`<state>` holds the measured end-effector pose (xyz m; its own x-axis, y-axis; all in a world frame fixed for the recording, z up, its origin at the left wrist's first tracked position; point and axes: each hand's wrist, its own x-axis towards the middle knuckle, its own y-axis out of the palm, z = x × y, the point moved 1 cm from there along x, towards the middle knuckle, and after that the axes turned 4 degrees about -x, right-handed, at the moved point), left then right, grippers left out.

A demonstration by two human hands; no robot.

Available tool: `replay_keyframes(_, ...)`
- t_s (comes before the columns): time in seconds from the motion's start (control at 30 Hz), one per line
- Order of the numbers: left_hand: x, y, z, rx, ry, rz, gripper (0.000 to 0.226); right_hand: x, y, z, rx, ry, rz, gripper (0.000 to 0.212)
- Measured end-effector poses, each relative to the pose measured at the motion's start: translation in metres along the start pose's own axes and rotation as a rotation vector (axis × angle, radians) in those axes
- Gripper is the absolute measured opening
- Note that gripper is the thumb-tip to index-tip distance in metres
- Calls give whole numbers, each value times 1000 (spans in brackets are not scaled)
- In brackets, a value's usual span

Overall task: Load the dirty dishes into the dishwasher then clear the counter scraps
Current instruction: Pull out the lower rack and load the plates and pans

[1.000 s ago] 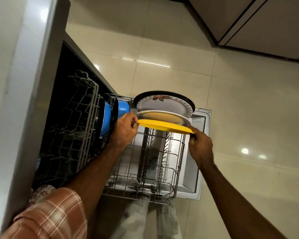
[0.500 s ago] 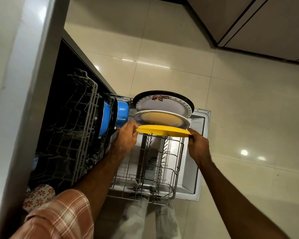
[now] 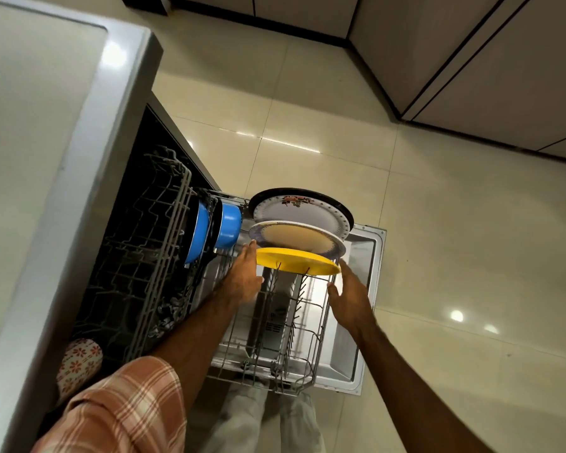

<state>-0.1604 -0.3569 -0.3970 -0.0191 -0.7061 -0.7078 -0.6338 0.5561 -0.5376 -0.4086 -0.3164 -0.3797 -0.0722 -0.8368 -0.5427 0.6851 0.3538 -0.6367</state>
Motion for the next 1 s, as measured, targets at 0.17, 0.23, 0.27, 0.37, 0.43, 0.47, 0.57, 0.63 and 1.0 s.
replay_keyframes(0.17, -56, -20, -35, 112, 107, -37, 92, -44, -31, 39, -10, -128, 57, 60)
replay_keyframes(0.23, -83, -30, -51, 185, 162, -82, 91, -63, -47, 59, -2, -186, 44, 60)
replay_keyframes(0.27, -99, -38, -59, 219, 186, -117, 90, -74, -56, 70, -5, -216, 34, 60)
replay_keyframes(0.37, -149, -64, -82, 247, 241, -238, 90, -107, -82, 102, -43, -307, 24, 60)
replay_keyframes(0.43, -183, -82, -93, 242, 256, -308, 87, -126, -96, 121, -64, -390, 29, 60)
replay_keyframes(0.47, -201, -90, -97, 225, 250, -328, 86, -136, -103, 131, -71, -427, 35, 60)
replay_keyframes(0.57, -253, -111, -104, 153, 222, -378, 84, -164, -119, 161, -77, -485, 58, 61)
replay_keyframes(0.63, -286, -121, -102, 157, 208, -431, 83, -185, -126, 183, -72, -531, 79, 61)
replay_keyframes(1.0, -444, -128, 4, -64, -29, -737, 77, -294, -59, 299, -153, -859, 360, 64)
